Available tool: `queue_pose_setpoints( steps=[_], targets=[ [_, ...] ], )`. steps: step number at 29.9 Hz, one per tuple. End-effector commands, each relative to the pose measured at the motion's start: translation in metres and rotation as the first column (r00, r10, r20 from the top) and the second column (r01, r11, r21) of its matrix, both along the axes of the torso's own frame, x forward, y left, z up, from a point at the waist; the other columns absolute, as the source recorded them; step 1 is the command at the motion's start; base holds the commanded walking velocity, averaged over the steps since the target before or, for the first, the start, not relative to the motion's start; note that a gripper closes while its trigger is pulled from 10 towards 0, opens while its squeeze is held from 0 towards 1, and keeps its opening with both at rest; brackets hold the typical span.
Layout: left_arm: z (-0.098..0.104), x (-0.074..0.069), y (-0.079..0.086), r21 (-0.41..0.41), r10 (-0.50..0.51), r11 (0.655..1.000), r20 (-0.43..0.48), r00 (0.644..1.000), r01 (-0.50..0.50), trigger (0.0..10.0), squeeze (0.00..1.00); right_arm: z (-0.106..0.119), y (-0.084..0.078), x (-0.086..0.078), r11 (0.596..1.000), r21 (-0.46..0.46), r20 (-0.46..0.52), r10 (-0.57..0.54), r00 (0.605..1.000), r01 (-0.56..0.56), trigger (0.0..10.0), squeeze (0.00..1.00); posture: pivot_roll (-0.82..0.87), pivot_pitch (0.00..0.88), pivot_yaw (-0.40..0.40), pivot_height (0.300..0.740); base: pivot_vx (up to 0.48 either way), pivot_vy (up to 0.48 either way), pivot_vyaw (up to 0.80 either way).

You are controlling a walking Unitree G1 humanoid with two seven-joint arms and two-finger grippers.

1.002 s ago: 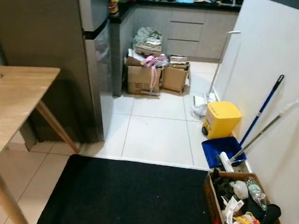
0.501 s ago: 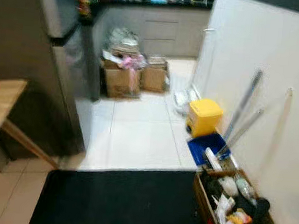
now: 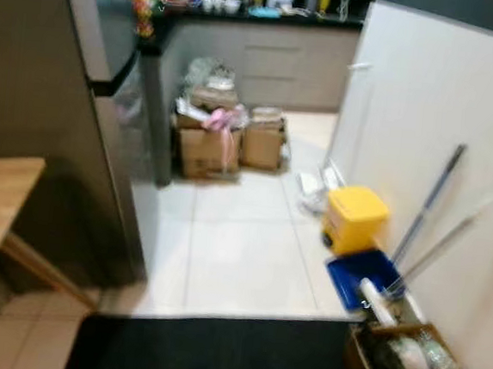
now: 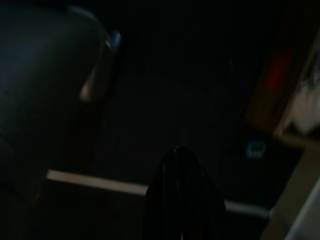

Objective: Restocking fridge

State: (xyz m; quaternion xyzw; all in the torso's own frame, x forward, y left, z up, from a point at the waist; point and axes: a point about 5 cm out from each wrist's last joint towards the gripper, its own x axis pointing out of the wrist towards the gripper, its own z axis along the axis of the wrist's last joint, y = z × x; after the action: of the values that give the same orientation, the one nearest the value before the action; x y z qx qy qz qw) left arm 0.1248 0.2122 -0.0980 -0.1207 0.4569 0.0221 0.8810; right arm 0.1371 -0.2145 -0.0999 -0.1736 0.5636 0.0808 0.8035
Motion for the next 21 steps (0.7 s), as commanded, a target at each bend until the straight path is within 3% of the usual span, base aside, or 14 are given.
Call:
queue_pose_setpoints(
  steps=[1,9,21],
  targets=[
    [-0.0016,-0.0041,-0.0019,-0.015,0.001,1.0,-0.013,1.0,-0.001,10.0,0.0,0.0002,0.0007,0.001,1.0,0.0,0.001,0.006,1.0,-0.006,10.0,0.0,-0.07,0.0,0.032,0.74,0.416,0.0,0.0],
    [-0.002,-0.005,-0.0021,-0.016,-0.002,1.0,-0.017,1.0,0.001,10.0,0.0,0.0,0.0004,0.0003,1.0,0.002,0.0,0.002,1.0,-0.002,10.0,0.0,-0.07,0.0,0.032,0.74,0.419,0.0,-0.67],
    [-0.0021,-0.0048,-0.0029,-0.018,-0.005,1.0,-0.016,1.0,0.005,10.0,0.0,0.0005,0.0003,0.0016,1.0,0.005,0.009,-0.004,1.0,0.004,10.0,0.0,-0.07,0.0,0.031,0.74,0.421,0.0,0.0]
  ],
)
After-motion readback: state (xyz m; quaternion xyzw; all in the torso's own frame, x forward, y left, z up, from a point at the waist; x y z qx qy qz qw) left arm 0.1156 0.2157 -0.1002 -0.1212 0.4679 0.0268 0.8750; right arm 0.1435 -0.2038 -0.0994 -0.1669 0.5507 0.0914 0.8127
